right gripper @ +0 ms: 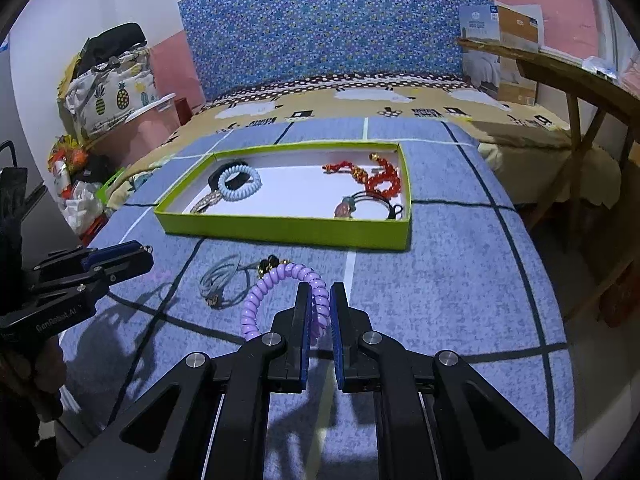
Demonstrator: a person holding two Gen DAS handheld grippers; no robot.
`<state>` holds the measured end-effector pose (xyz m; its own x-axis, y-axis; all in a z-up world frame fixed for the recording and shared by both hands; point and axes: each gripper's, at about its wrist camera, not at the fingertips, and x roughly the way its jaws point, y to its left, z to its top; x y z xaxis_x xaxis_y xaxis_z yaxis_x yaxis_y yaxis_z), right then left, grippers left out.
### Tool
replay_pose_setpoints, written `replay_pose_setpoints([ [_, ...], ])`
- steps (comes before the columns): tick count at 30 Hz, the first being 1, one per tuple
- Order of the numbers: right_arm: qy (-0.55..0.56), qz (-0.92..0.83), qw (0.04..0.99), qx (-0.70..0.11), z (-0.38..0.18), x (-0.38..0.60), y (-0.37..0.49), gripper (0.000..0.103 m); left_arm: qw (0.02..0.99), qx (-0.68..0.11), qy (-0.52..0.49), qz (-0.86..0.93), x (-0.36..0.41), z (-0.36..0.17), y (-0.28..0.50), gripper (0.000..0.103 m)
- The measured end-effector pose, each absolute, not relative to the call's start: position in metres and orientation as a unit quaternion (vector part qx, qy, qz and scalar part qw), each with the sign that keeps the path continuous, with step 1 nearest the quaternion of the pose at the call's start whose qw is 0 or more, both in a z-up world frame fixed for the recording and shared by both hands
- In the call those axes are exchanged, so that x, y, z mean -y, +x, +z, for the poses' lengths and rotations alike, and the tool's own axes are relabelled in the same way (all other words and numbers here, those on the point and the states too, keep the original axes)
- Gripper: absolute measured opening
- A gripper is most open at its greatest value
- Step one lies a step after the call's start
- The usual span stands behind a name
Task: Organize jewelry
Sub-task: 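Carry the gold ring with the left tool while the right tool carries the purple coil toward the box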
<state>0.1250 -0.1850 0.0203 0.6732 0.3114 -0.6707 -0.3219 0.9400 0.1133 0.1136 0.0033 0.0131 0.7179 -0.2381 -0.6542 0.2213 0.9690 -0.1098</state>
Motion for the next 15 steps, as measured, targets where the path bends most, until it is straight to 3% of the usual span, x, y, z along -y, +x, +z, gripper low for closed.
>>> replay_pose_setpoints([
  [15, -0.017, 0.182, 0.92, -0.346, 0.039, 0.175, 0.16, 0.009, 0.934, -0.335, 0.004, -0.127, -0.003, 0.026, 0.146, 0.024],
])
